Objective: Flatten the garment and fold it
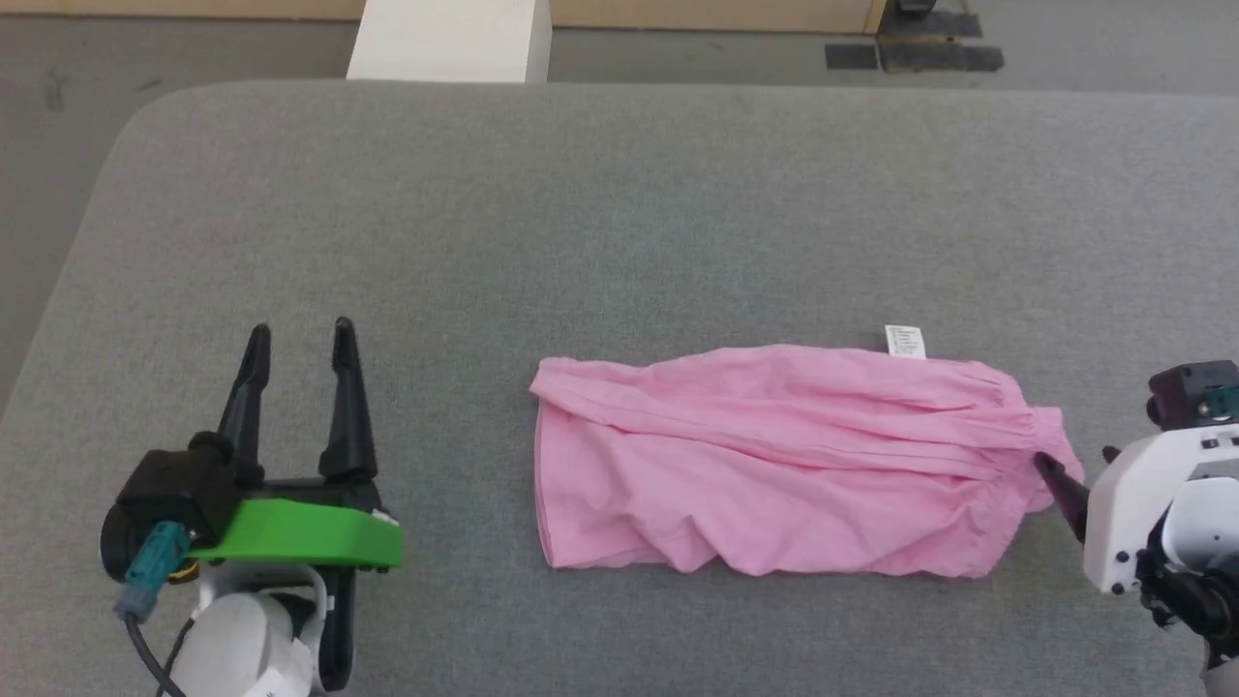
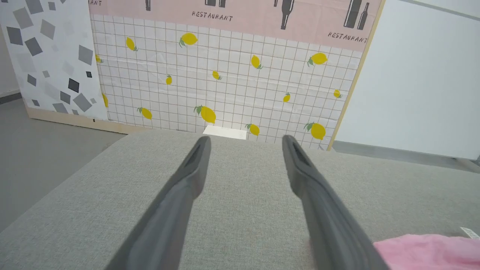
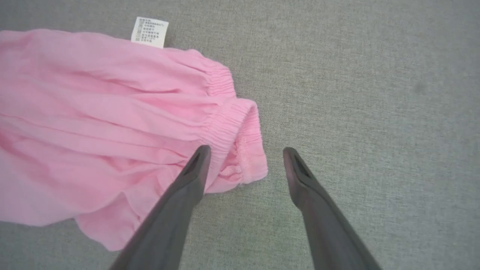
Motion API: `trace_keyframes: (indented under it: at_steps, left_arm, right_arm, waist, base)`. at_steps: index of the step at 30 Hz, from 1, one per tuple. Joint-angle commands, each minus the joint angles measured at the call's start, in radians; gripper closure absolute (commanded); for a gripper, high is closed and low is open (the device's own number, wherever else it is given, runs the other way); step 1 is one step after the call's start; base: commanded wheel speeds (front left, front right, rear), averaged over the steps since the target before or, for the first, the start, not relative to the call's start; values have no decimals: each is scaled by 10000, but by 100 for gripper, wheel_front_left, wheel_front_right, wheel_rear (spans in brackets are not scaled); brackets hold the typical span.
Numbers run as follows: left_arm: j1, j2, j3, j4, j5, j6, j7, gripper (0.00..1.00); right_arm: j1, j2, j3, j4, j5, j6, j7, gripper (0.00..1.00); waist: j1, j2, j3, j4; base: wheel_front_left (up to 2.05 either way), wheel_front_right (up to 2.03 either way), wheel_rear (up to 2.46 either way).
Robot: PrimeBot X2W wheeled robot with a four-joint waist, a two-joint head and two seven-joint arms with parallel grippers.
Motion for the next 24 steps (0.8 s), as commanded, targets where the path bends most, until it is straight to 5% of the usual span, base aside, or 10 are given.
trace_keyframes:
  at_steps: [1,18,19,21,24]
  left_arm:
    - [-171,-79,28,-145,253,-108,-75,0]
    - [-206,-1353,1078,-623,1249,-981,-88,0]
    - [-211,-1390,1113,-598,1252,-1024,-88,0]
    - [-222,-1460,1173,-544,1292,-1107,-88,0]
    - [-224,-1548,1261,-468,1324,-1211,-89,0]
  right_arm:
    - [-272,-107,125,174,73,-15,-121,0]
    - [-995,-1045,1793,817,2405,-15,967,0]
    - [-1005,-1082,1843,827,2428,-15,1005,49]
    - [-1034,-1147,1918,872,2446,-15,1053,100]
    - [-1094,-1219,1838,989,2412,-15,1057,100]
  waist:
    - [0,0,278,151]
    - [0,0,1255,751]
    - [0,0,1248,756]
    - [0,0,1220,755]
    - [0,0,1123,733]
  base:
    - [0,0,0]
    - [0,0,0]
    - [0,0,0]
    - [0,0,0]
    - [0,0,0]
